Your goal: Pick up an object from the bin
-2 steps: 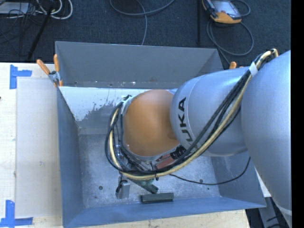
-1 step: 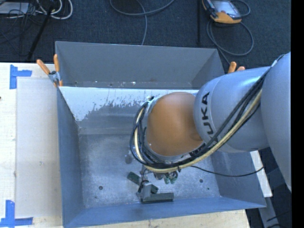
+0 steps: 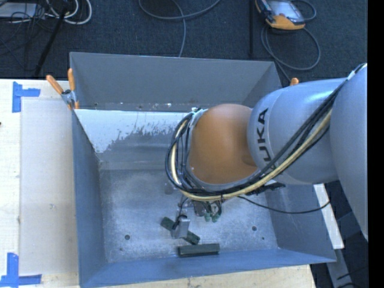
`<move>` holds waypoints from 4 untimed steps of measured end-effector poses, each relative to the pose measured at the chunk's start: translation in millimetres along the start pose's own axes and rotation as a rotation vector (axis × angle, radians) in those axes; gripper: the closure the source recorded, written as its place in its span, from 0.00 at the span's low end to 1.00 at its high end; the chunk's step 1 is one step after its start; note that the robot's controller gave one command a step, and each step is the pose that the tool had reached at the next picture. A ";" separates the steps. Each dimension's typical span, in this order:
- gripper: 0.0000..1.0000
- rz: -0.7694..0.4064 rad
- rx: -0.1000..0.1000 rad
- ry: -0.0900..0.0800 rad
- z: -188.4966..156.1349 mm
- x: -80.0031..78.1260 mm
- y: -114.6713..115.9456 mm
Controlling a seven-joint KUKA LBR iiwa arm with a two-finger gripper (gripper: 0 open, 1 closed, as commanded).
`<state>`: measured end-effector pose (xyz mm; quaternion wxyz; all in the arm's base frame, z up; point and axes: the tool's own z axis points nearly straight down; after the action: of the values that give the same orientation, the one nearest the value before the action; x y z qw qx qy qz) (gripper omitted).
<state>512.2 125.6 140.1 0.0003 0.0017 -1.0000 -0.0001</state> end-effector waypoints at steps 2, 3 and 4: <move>1.00 0.123 0.000 -0.001 69.4 13.7 -34.7; 1.00 0.124 0.000 0.000 70.3 14.1 -34.6; 1.00 0.124 0.001 0.004 68.1 14.9 -34.9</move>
Offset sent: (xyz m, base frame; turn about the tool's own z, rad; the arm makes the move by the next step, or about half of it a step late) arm -0.0138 -0.0348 -0.0701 0.1232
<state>497.3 90.6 72.0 0.0021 -0.0605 -0.9982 0.0002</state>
